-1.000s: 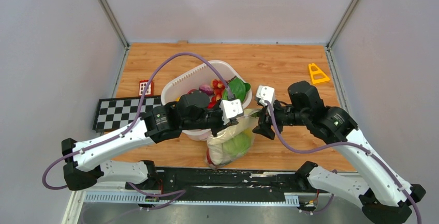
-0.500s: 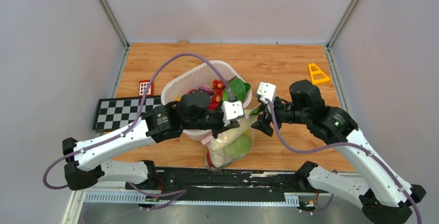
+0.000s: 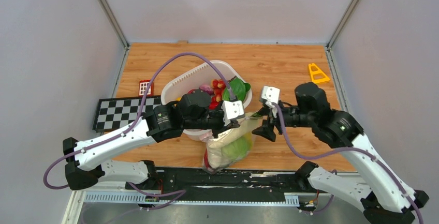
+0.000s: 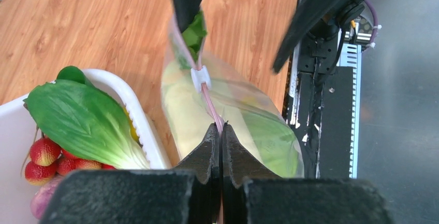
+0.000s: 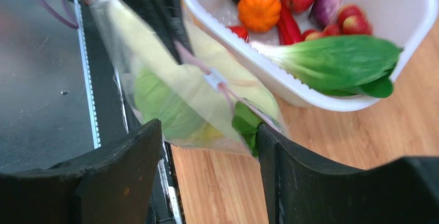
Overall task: Place the food in the zip-top bag and seal the zipper
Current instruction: Adjust the fake vegetable in the zipper food storage bag.
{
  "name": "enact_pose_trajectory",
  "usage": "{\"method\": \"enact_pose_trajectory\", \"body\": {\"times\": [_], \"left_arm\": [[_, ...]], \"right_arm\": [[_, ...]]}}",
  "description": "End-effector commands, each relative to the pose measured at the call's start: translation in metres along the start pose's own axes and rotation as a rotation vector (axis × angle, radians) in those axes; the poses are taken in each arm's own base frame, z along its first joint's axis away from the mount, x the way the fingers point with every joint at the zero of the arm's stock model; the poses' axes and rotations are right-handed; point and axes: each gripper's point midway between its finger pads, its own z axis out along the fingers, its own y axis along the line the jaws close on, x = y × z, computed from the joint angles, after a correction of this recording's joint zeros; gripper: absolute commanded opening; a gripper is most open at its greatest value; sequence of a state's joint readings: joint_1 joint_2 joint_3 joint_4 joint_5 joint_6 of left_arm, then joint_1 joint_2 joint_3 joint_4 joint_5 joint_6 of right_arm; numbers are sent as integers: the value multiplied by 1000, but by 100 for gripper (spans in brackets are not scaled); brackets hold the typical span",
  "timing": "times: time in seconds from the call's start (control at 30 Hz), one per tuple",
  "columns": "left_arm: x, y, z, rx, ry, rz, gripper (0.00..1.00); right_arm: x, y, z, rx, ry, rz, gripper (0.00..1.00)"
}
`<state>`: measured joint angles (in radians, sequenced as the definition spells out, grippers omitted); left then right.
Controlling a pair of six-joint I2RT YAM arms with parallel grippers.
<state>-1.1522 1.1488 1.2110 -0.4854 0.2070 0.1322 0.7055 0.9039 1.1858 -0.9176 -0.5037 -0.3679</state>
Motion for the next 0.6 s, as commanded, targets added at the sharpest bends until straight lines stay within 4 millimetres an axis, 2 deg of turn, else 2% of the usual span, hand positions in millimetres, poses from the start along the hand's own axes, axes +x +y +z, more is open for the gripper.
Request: {"method": "enact_pose_trajectory", "body": {"times": [0.0, 0.07, 0.17, 0.4, 0.57], "left_arm": [[-38, 11, -12, -60, -113, 3, 0], [-35, 12, -12, -70, -105, -1, 0], [-35, 11, -11, -67, -108, -1, 0], [-42, 8, -13, -49, -130, 4, 0], [-42, 7, -15, -40, -132, 7, 0]], "right_arm": [[-47, 26, -45, -4, -231, -107, 67], [-46, 28, -55, 17, -227, -105, 67], [-37, 24, -57, 47, -179, -80, 65], [-26, 30, -44, -23, -143, -62, 64], [-18, 22, -32, -9, -121, -58, 64]]}}
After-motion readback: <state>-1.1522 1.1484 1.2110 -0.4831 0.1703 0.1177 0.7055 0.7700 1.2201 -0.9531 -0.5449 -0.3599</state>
